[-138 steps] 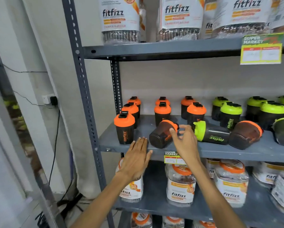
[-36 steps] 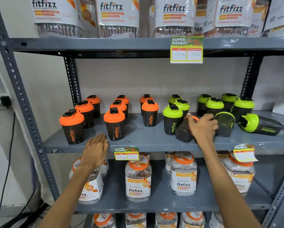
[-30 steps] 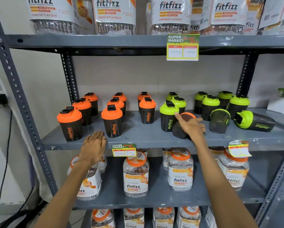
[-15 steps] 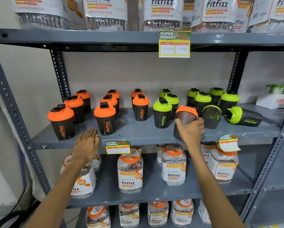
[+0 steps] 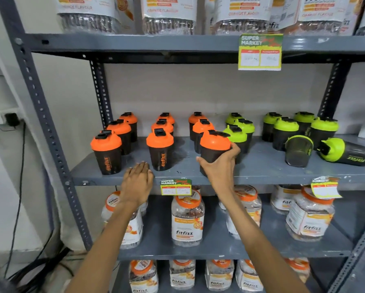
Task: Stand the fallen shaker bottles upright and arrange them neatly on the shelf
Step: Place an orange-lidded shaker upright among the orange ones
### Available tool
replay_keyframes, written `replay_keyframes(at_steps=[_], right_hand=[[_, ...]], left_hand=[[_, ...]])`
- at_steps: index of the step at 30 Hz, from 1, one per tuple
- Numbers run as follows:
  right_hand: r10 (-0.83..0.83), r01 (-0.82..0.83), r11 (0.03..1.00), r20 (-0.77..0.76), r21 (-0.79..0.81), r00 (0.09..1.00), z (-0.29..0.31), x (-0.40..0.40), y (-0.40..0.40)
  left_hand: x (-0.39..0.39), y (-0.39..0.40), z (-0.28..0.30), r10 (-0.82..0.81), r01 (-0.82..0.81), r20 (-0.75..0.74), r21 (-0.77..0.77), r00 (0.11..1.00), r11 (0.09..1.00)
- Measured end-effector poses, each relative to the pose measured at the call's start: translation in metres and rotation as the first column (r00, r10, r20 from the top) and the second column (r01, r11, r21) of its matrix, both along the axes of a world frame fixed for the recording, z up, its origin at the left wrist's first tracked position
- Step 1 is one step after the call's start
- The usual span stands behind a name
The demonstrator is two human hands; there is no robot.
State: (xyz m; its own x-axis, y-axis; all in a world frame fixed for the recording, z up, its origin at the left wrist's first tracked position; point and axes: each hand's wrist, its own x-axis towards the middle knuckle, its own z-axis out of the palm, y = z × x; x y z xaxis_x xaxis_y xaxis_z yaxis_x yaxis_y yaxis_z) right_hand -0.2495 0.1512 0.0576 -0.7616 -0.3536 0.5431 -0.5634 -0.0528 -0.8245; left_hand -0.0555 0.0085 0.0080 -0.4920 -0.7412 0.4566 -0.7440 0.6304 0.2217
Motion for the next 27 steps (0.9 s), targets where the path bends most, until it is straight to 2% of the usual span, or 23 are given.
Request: replay_keyframes(at_steps=[8, 17, 20, 23, 27], right_hand=[[-0.053, 0.054, 0.995, -0.02, 0.085, 0.998, -0.001, -0.01, -0.05], [-0.072, 0.076, 0.992, -0.038, 0.106, 0.997, -0.014, -0.011, -0.043], [-0.007, 0.009, 0.999, -0.043, 0.045, 0.999, -0.03, -0.01, -0.021], [0.015, -0.019, 0.999, -0.112, -0.036, 0.994, -0.047, -0.019, 0.009], [0.028, -0.038, 0.998, -0.199, -0.049, 0.98, -0.056, -0.047, 0.048]], left_hand=[[0.003, -0.002, -0.001, -0.009, 0.009, -0.016, -0.002, 1.0, 1.0], [-0.001, -0.002, -0.006, 0.015, -0.017, -0.03, -0.053, 0.999, 0.998], [-0.002, 0.008, -0.008, 0.014, -0.023, -0.193, -0.042, 0.981, 0.999], [-0.007, 0.038, -0.02, -0.013, -0.03, -0.403, -0.101, 0.915, 0.994], [-0.044, 0.089, -0.028, -0.143, 0.046, -0.412, -0.238, 0.9, 0.97]])
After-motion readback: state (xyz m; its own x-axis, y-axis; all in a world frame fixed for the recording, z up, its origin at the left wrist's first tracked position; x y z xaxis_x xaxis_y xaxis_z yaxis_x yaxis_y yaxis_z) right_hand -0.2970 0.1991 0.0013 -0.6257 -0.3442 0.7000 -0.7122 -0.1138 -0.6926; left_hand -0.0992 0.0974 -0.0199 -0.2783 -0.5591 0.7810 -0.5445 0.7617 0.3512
